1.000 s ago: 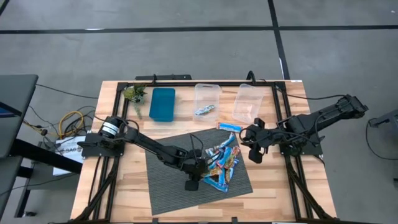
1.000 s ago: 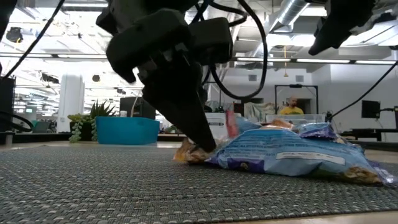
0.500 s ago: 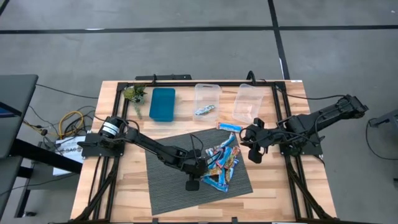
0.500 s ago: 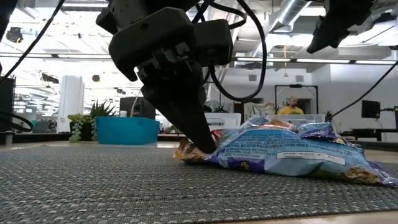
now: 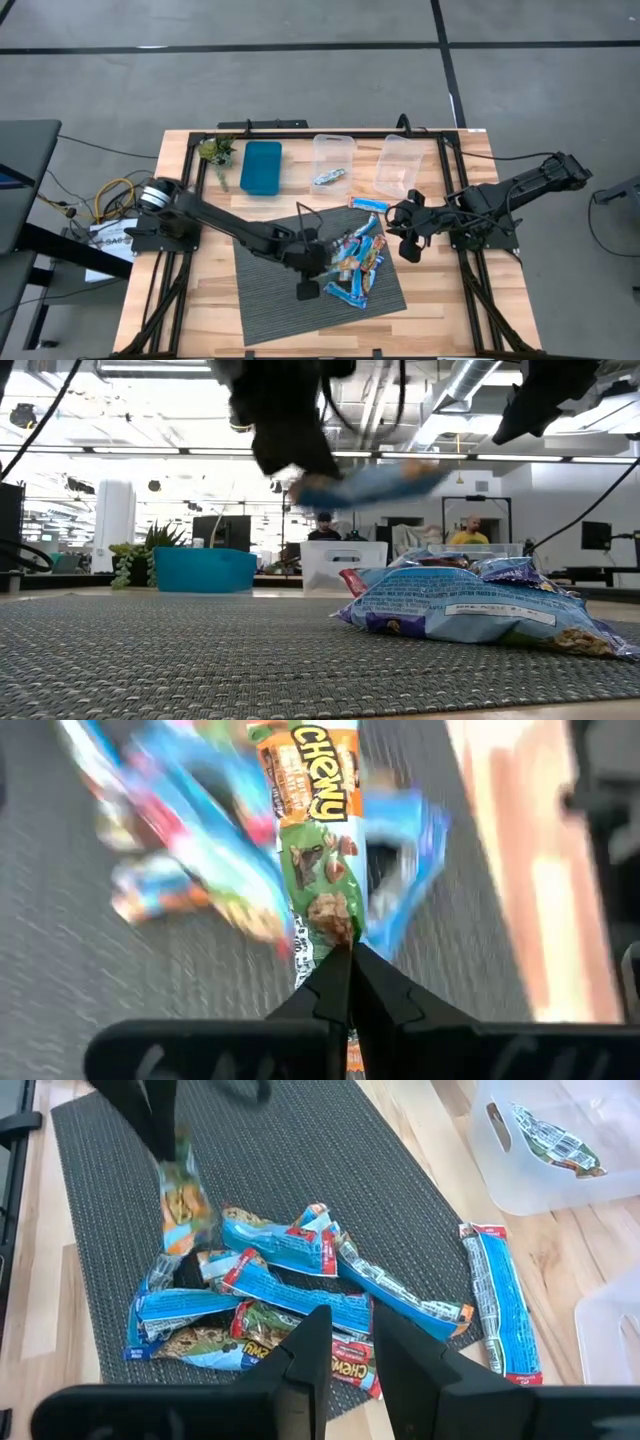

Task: Pick and place Granola Bars by type
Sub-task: Put the yellow granola bar into the left transparent bin

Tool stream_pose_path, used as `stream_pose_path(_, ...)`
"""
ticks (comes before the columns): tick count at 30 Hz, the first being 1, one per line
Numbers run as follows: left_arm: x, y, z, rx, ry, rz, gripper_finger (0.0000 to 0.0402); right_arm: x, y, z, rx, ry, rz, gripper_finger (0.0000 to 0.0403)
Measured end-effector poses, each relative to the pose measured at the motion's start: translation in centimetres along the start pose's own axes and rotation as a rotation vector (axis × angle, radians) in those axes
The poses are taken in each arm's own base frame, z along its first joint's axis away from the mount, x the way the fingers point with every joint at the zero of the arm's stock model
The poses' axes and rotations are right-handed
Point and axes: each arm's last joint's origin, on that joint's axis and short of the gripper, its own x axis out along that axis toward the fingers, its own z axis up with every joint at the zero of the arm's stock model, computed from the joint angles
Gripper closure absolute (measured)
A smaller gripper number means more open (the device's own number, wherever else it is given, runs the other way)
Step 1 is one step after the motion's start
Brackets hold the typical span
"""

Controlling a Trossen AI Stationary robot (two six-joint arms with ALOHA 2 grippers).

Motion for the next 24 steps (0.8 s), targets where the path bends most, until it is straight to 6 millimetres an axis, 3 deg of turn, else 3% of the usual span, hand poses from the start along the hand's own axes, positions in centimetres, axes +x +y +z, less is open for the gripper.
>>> stream_pose_path(3,-2.3,1.8,1.7,-0.117,-0.097,0.075,0.0401,0.0,0.0,0.0,0.002,-0.002,-0.004,0.0334)
stream_pose_path(6,-3.7,4.8,2.9,-0.258,-0.17,0.2,0.0402,0.1,-0.3,0.1,0.018,-0.012,-0.029,0.0334)
stream_pose_path(15,-5.3,16.4,4.6,-0.507,-0.258,0.452,0.0401,0.3,-1.4,0.6,0.09,-0.032,-0.099,0.0334)
stream_pose_path(20,-6.5,20.8,4.8,-0.59,-0.287,0.435,0.0401,0.4,-1.9,0.8,0.109,-0.034,-0.116,0.0334)
stream_pose_path(24,-6.9,22.2,5.0,-0.575,-0.294,0.33,0.0401,0.5,-2.0,0.9,0.118,-0.04,-0.118,0.0334)
